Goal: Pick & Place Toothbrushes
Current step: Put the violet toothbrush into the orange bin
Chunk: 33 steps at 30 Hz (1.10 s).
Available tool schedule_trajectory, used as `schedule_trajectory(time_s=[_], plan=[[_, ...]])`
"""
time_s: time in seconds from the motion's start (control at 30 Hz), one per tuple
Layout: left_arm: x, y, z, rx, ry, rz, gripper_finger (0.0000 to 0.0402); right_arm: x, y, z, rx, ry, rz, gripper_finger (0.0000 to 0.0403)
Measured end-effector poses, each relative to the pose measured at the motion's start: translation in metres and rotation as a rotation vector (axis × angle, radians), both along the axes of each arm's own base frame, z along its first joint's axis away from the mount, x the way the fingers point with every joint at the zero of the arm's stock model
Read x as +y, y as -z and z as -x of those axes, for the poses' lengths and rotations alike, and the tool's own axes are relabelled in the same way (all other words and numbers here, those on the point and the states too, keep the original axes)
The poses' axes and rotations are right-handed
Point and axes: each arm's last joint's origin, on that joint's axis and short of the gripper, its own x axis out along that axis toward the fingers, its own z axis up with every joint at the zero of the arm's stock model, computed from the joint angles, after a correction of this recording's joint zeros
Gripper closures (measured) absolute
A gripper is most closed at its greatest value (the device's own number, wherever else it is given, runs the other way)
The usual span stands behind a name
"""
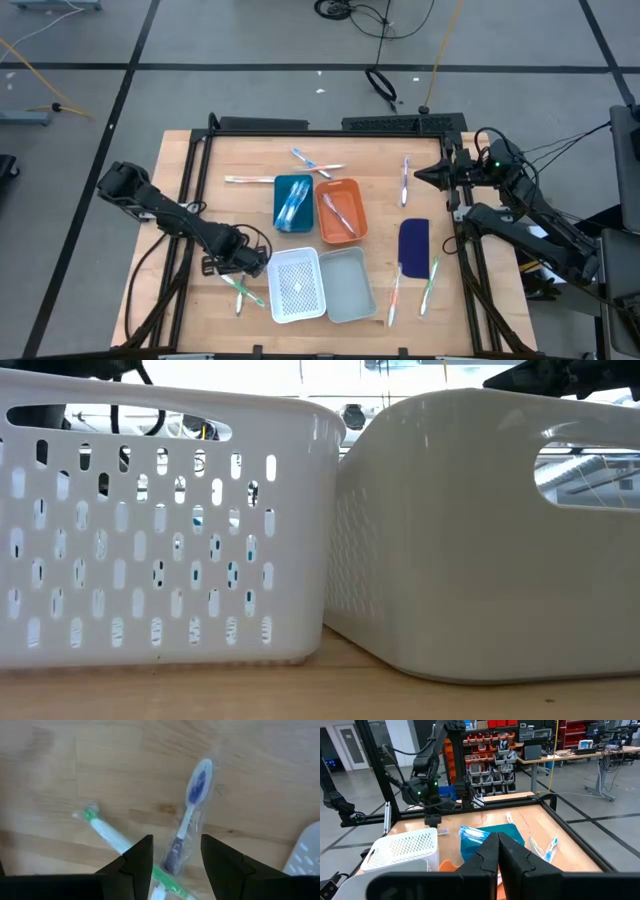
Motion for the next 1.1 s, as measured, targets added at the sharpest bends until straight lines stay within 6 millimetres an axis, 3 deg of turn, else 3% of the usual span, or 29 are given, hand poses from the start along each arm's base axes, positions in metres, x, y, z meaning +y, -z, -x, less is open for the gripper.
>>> schedule_trajectory(time_s=[0.53, 0.67, 0.9, 1.1], plan=[[0.006, 0.036, 0.007, -0.116, -0.019, 0.050, 0.0239, -0.004, 0.006, -0.004, 0.052, 0.006, -0.088, 0.0403], [0.007, 0.038, 0.010, -0.095, -0.020, 0.034, 0.0275, -0.004, 0.006, -0.004, 0.052, 0.006, -0.087, 0.0403], [0.010, 0.039, 0.014, -0.068, -0.028, -0.015, 0.0384, -0.004, 0.006, -0.004, 0.048, 0.006, -0.084, 0.0403], [0.010, 0.039, 0.013, -0.073, -0.041, -0.026, 0.0389, -0.004, 0.006, -0.004, 0.049, 0.006, -0.084, 0.0403]])
